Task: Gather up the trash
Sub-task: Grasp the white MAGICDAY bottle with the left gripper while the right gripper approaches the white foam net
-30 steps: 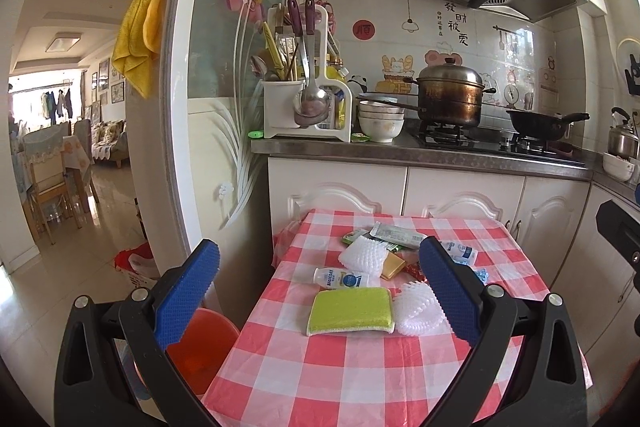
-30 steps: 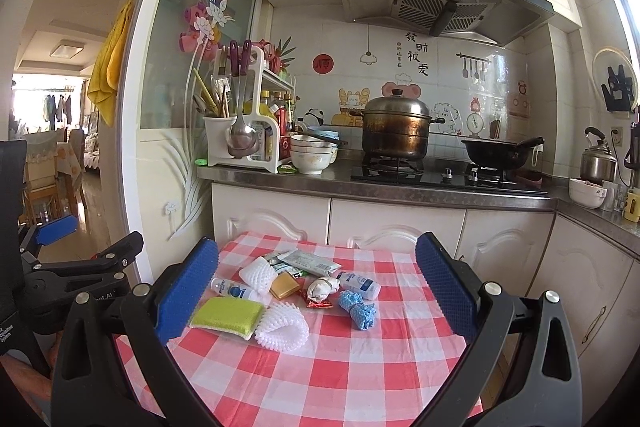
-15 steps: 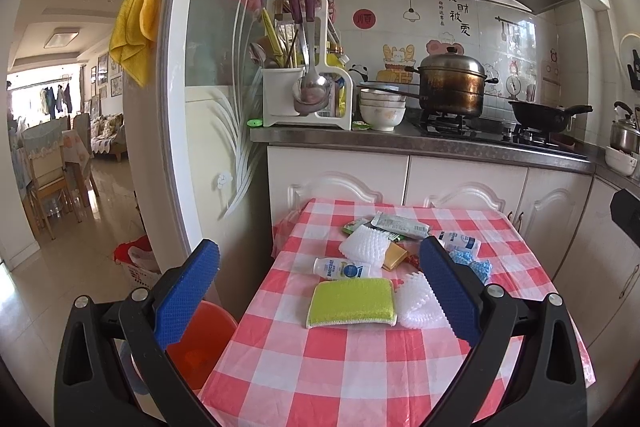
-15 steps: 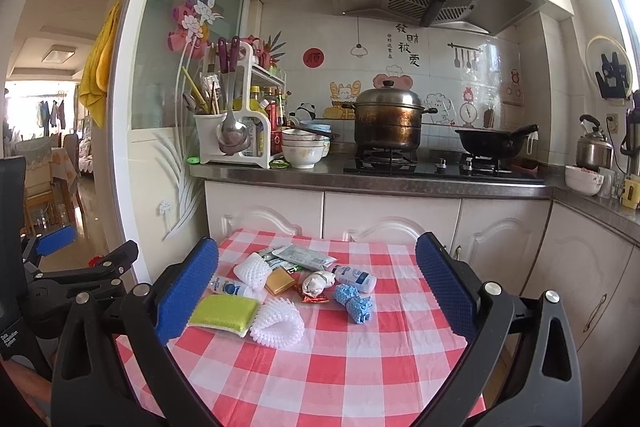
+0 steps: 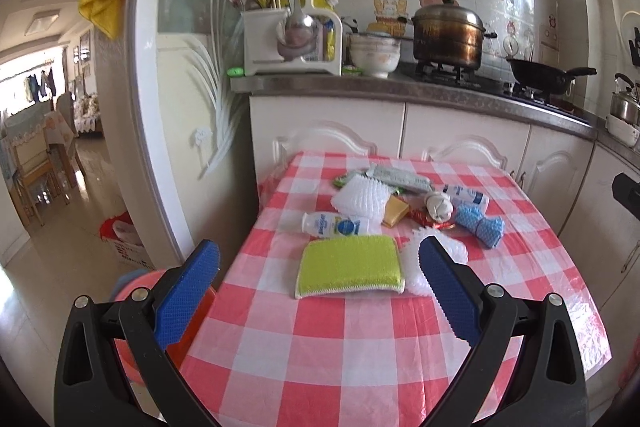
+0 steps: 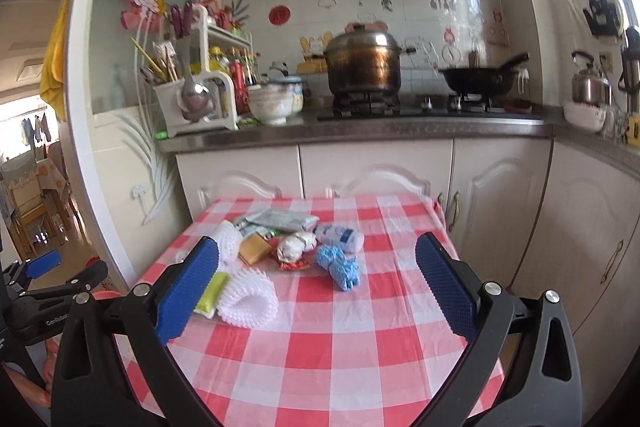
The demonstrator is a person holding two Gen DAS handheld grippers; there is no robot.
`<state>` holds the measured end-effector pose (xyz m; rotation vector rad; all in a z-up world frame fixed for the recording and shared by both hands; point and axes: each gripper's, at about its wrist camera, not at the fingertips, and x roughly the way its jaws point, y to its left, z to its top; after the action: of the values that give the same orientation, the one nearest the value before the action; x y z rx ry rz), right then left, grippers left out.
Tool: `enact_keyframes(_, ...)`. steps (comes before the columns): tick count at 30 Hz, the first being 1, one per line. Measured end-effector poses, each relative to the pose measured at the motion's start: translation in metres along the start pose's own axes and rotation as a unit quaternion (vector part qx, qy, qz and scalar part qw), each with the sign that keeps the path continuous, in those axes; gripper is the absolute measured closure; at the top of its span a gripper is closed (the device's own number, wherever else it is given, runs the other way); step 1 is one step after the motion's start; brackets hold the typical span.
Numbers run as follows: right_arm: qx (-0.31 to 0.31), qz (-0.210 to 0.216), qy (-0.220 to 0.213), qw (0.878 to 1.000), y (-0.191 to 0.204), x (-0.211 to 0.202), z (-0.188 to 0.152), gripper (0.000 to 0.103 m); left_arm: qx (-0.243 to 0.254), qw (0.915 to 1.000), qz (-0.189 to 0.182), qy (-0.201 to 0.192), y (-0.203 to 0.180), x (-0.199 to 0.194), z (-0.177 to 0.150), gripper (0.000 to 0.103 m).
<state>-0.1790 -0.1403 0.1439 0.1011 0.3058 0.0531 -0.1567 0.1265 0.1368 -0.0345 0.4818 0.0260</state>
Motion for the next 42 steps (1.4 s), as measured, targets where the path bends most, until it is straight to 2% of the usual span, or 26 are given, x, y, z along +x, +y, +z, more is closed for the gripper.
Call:
enact_keyframes(5, 0.039, 0.017, 0.056, 0.998, -0.019, 0.04, -0.017, 0.004, -0.001, 0.9989, -0.032, 0.034, -0.002, 0.033, -0.015, 0.005)
enact_keyframes(8, 0.066, 0.043, 0.089, 0.993, -0.027, 0.063, -0.028, 0.004, -0.013, 0.9963, -0.059, 0.061, -0.001, 0.053, -0.021, 0.005)
enact_keyframes(11, 0.099, 0.086, 0.125, 0.983, -0.029, 0.088, -0.038, 0.004, -0.062, 0.9865, -0.105, 0.109, 0.006, 0.079, -0.028, 0.005)
enact_keyframes(13, 0.114, 0.12, 0.147, 0.975, -0.026, 0.103, -0.044, 0.004, -0.113, 0.9741, -0.137, 0.139, 0.014, 0.098, -0.033, 0.005)
enact_keyframes(15, 0.121, 0.146, 0.158, 0.969, -0.022, 0.115, -0.047, 0.004, -0.147, 0.9651, -0.153, 0.154, 0.02, 0.112, -0.034, 0.005)
enact_keyframes(17, 0.126, 0.163, 0.169, 0.964, -0.017, 0.126, -0.049, 0.004, -0.161, 0.9624, -0.152, 0.157, 0.024, 0.123, -0.033, 0.005)
enact_keyframes(21, 0.131, 0.198, 0.189, 0.953, -0.006, 0.148, -0.051, 0.004, -0.132, 0.9684, -0.142, 0.157, 0.026, 0.144, -0.025, 0.005)
enact_keyframes(23, 0.129, 0.205, 0.195, 0.95, -0.001, 0.157, -0.051, 0.004, -0.114, 0.9669, -0.159, 0.163, 0.025, 0.151, -0.021, 0.005)
enact_keyframes(26, 0.131, 0.211, 0.206, 0.947, 0.001, 0.17, -0.052, 0.004, -0.079, 0.9779, -0.124, 0.149, 0.027, 0.157, -0.004, 0.005)
enact_keyframes(30, 0.129, 0.214, 0.211, 0.945, 0.005, 0.184, -0.052, 0.004, -0.093, 0.9692, -0.161, 0.162, 0.031, 0.176, 0.022, 0.005)
enact_keyframes(33, 0.124, 0.218, 0.221, 0.942, 0.011, 0.195, -0.056, 0.004, -0.078, 0.9645, -0.186, 0.171, 0.017, 0.195, 0.042, 0.005)
enact_keyframes(36, 0.118, 0.22, 0.226, 0.942, 0.015, 0.201, -0.059, 0.004, -0.055, 0.966, -0.172, 0.185, 0.003, 0.217, 0.054, 0.005)
enact_keyframes(38, 0.113, 0.221, 0.227, 0.942, 0.016, 0.201, -0.06, 0.004, -0.051, 0.9663, -0.147, 0.205, 0.001, 0.228, 0.058, 0.005)
enact_keyframes(40, 0.104, 0.22, 0.227, 0.943, 0.017, 0.201, -0.06, 0.004, -0.072, 0.9647, -0.148, 0.206, 0.01, 0.232, 0.054, 0.005)
enact_keyframes(42, 0.098, 0.217, 0.225, 0.945, 0.016, 0.202, -0.062, 0.004, -0.101, 0.9622, -0.126, 0.219, 0.022, 0.238, 0.045, 0.005)
